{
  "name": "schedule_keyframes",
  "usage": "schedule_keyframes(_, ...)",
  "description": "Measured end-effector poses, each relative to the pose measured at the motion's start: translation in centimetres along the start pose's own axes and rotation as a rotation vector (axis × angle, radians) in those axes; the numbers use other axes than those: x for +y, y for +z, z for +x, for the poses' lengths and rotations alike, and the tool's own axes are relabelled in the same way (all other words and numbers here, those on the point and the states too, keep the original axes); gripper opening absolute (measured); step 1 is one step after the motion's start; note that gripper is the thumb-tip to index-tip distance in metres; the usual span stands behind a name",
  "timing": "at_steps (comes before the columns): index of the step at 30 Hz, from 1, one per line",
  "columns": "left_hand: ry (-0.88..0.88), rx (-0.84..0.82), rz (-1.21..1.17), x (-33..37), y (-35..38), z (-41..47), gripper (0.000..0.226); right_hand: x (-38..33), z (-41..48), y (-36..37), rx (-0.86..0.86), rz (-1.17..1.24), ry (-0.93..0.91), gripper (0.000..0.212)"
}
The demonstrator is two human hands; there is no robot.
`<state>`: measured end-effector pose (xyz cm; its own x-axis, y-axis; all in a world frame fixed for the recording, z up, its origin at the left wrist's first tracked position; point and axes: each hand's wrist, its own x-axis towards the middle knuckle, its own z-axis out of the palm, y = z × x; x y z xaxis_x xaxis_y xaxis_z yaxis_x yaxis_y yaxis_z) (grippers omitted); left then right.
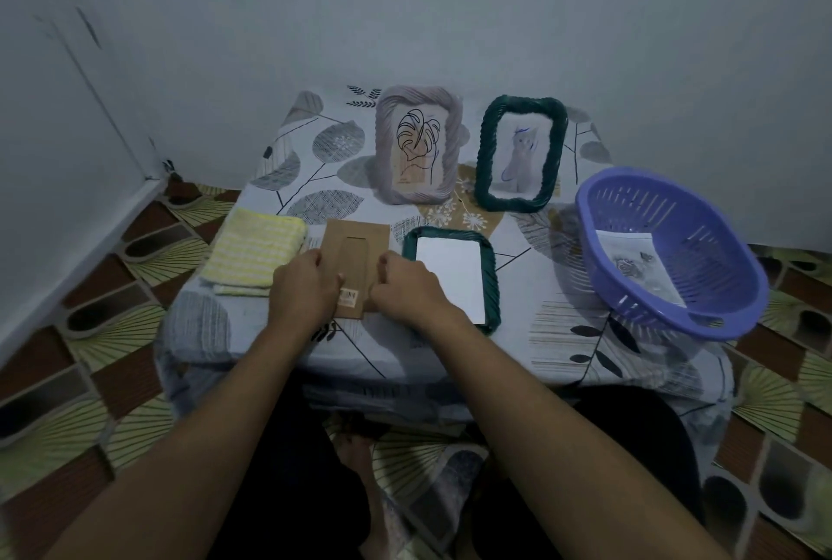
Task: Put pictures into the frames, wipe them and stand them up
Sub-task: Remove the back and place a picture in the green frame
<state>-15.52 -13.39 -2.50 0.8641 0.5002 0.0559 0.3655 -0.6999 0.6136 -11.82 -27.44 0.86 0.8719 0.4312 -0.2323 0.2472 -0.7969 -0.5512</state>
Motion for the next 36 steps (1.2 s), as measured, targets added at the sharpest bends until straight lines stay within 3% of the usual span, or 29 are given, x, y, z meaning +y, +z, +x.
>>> schedule_keyframes(2,0.053,0.012,0.031,-0.6,0.4,0.1,0.021,0.0,0.1,0.2,0.013,-0.067,-0.034,0.017)
schedule_keyframes(11,0.102,0.018,0.099,-1.6,1.3,0.1,0.037,0.6,0.5,0.4,0.094,-0.272,-0.134,0.022)
schedule_keyframes(13,0.099,0.014,0.109,-1.5,1.2,0.1,0.032,1.2,0.5,0.1,0.083,-0.243,-0.139,0.030)
schedule_keyframes(15,0.128,0.031,0.134,-0.8,1.0,0.0,0.013,2.2,0.4,-0.2,0.100,-0.150,-0.144,0.038)
schedule_keyframes(18,0.182,0.052,0.187,0.4,1.0,0.1,0.033,4.0,0.3,-1.0,0.176,0.045,-0.137,0.035)
schedule_keyframes(21,0.282,0.086,0.152,2.4,1.4,0.0,0.030,6.3,-0.2,-2.0,0.253,0.205,-0.097,0.033)
schedule_keyframes(23,0.346,0.039,0.128,3.5,1.9,0.1,0.028,8.1,-0.5,-2.7,0.312,0.218,-0.068,0.036)
schedule_keyframes(27,0.460,-0.154,0.119,5.3,3.2,0.7,0.034,11.8,-0.4,-3.3,0.400,0.010,0.026,0.043)
schedule_keyframes(32,0.415,-0.319,0.302,6.9,5.0,1.8,0.059,14.8,-0.9,-3.3,0.376,-0.111,0.049,0.050)
schedule_keyframes(36,0.407,-0.343,0.401,7.1,6.2,2.4,0.068,15.0,-1.0,-2.9,0.352,-0.204,0.026,0.051)
